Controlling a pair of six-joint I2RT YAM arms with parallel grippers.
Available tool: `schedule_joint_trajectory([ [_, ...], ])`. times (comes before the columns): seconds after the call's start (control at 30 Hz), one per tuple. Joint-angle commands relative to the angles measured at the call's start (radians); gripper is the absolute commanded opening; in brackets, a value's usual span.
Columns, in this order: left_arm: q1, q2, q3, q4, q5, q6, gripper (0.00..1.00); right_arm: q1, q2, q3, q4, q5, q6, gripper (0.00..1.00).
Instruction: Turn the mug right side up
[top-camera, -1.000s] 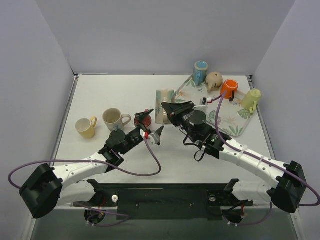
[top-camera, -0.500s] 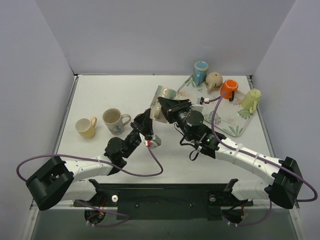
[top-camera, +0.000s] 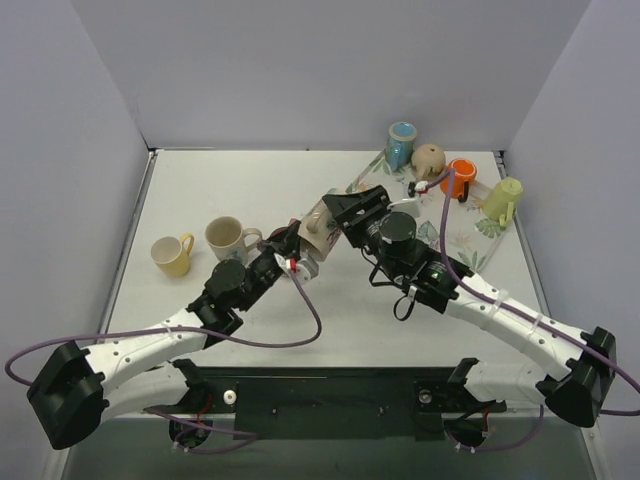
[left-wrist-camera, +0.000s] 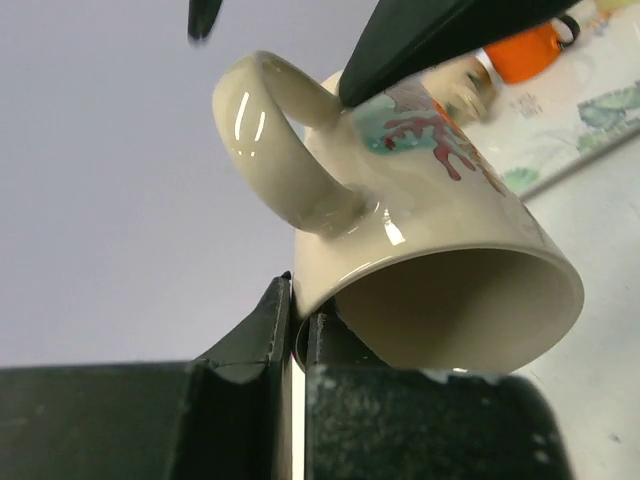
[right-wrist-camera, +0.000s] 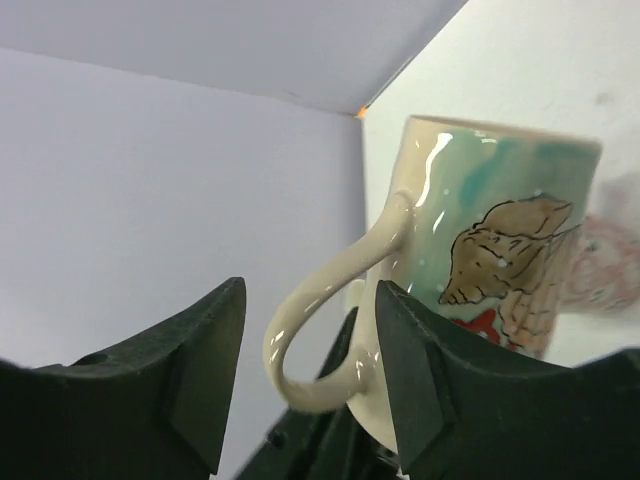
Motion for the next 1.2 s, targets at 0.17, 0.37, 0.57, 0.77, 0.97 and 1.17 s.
schedule_joint_trajectory([
  [0.17, 0.173, -0.083, 0.496, -0.811, 0.109, -0.460, 0.00, -0.014, -0.122, 0.206, -0.475, 0.052, -0.498, 0.58],
  [0.37, 0.284, -0.037, 0.779, -1.330, 0.199, -0.455, 0.00, -0.017, -0.201, 0.194, -0.530, 0.060, -0.602, 0.60],
  [0.57, 0.575, 0.004, 1.036, -1.851, 0.261, -0.295, 0.00, -0.026, -0.257, 0.209, -0.634, 0.068, -0.749, 0.72],
  [0.77, 0.960, 0.102, 1.067, -2.288, 0.375, -0.030, 0.00, -0.102, -0.293, 0.150, -0.691, 0.052, -0.829, 0.77],
  [0.97, 1.152, 0.184, 0.841, -2.323, 0.288, 0.099, 0.00, -0.161, -0.300, 0.090, -0.688, 0.029, -0.878, 0.77],
  [1.17, 1.275, 0.340, 0.779, -2.257, 0.288, 0.130, 0.00, -0.202, -0.279, 0.077, -0.688, -0.012, -0.927, 0.79],
])
